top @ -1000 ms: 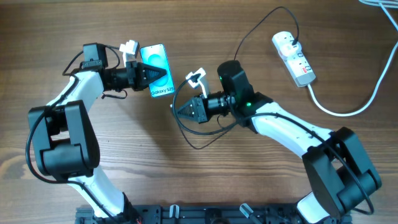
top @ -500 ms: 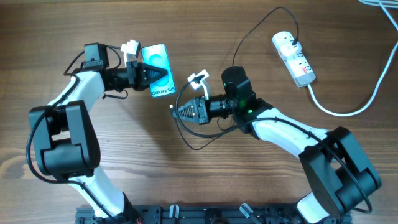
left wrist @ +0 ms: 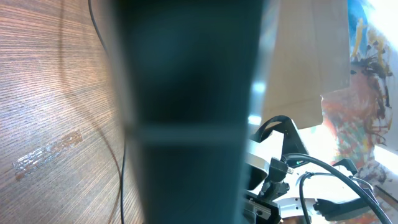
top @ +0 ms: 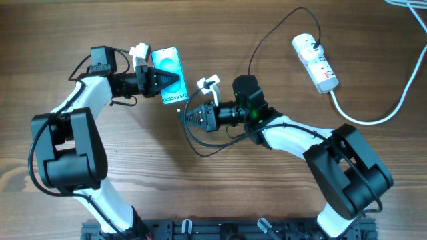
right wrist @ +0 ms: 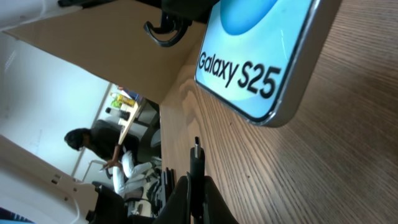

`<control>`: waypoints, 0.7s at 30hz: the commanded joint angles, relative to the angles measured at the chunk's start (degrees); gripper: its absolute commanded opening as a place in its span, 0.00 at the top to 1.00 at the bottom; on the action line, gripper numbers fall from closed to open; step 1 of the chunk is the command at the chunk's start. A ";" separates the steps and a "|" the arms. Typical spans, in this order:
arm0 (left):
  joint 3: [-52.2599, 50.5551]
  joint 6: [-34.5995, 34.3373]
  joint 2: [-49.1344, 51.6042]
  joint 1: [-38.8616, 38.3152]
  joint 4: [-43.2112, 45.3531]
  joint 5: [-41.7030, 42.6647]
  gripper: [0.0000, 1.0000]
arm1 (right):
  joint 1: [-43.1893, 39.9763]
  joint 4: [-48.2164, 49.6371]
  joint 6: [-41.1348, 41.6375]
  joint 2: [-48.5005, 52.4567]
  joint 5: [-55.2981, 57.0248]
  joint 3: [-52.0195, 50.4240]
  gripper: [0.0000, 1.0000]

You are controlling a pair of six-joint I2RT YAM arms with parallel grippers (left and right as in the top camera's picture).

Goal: Plug charger to phone and switch on socket
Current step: 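Rotate the right gripper so the plug points left at the phone's port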

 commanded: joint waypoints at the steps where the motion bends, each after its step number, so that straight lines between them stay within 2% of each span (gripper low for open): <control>1: -0.11 -0.11 -1.81 -0.22 0.15 3.17 0.96 | 0.09 0.68 0.76 1.07 1.25 -0.13 0.96; 8: -0.11 -0.11 -1.81 -1.09 -0.28 3.17 0.96 | 0.07 0.74 3.63 1.07 5.07 -0.13 0.96; 21: -0.11 -0.11 -1.81 -2.36 -0.26 3.17 0.96 | -0.42 1.33 6.84 1.07 4.15 -0.13 0.96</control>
